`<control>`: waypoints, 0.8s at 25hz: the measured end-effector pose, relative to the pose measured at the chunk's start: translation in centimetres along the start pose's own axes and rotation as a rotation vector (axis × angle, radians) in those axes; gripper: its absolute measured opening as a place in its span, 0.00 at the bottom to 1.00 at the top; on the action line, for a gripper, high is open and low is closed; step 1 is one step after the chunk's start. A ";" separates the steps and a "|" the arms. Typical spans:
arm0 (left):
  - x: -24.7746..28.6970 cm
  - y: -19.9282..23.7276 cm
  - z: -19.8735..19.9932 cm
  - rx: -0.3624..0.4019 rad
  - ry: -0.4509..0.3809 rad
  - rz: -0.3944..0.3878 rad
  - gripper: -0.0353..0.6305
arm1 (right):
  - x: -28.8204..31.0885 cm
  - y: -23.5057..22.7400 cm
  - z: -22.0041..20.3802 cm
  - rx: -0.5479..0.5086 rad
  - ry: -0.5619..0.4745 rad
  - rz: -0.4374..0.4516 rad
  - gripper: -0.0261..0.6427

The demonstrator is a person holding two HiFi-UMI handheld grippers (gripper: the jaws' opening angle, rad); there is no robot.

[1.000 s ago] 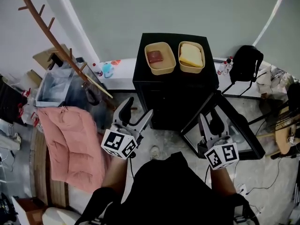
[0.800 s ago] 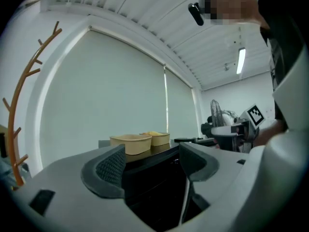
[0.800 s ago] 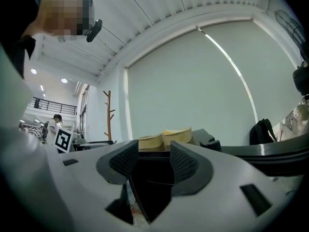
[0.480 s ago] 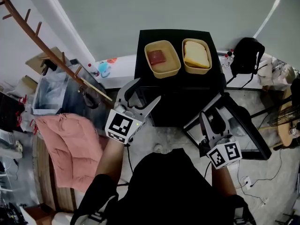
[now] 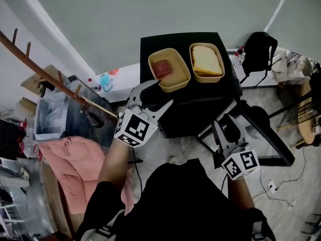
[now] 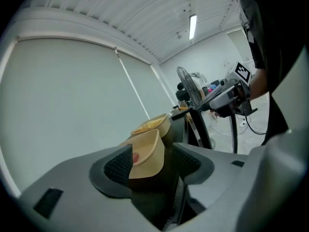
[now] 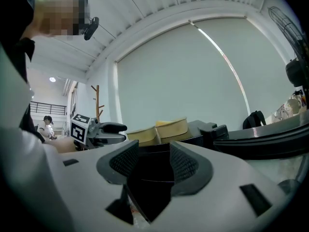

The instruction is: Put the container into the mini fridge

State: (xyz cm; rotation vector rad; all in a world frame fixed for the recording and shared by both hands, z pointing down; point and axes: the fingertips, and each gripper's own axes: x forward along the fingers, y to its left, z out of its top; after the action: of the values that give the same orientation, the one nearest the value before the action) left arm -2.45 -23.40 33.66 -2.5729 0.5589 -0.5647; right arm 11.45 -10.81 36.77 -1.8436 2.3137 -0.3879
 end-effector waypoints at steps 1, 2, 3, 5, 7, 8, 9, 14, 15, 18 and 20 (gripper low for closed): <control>0.2 0.2 -0.1 0.026 0.012 -0.006 0.44 | 0.2 0.1 -0.1 -0.005 0.005 -0.005 0.36; 0.5 0.3 -0.1 0.055 0.024 -0.018 0.40 | 0.3 0.1 -0.2 -0.008 0.008 -0.009 0.36; 0.8 0.2 -0.1 0.086 0.041 -0.038 0.39 | 0.4 0.1 -0.2 -0.010 0.009 -0.013 0.36; 1.6 -0.3 -0.6 0.162 0.091 -0.093 0.38 | 0.6 0.0 -0.2 -0.015 0.008 -0.023 0.36; 2.1 -0.7 -1.1 0.253 0.136 -0.131 0.38 | 0.7 -0.1 -0.3 -0.028 0.008 -0.037 0.36; 2.3 -0.9 -1.2 0.292 0.150 -0.141 0.38 | 0.8 0.0 -0.3 -0.030 0.006 -0.043 0.36; 2.5 -1.0 -1.3 0.319 0.156 -0.148 0.38 | 1.0 0.1 -0.3 -0.025 0.003 -0.047 0.36; 2.7 -1.1 -1.0 0.332 0.141 -0.175 0.25 | 1.6 0.5 -0.5 0.001 0.002 -0.046 0.35; 2.7 -1.1 -0.9 0.332 0.141 -0.185 0.23 | 1.8 0.6 -0.7 0.000 0.007 -0.039 0.35; 2.7 -1.2 -0.7 0.345 0.134 -0.217 0.20 | 2.3 1.2 -1.0 0.004 0.021 -0.022 0.35; 2.7 -1.5 -0.4 0.346 0.120 -0.238 0.17 | 2.5 1.5 -1.2 0.020 0.032 -0.013 0.35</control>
State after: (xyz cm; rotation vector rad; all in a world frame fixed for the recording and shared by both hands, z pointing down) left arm 0.03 -23.62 35.52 -2.2970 0.1705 -0.8225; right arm 9.19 -12.80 37.56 -1.8580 2.3108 -0.4441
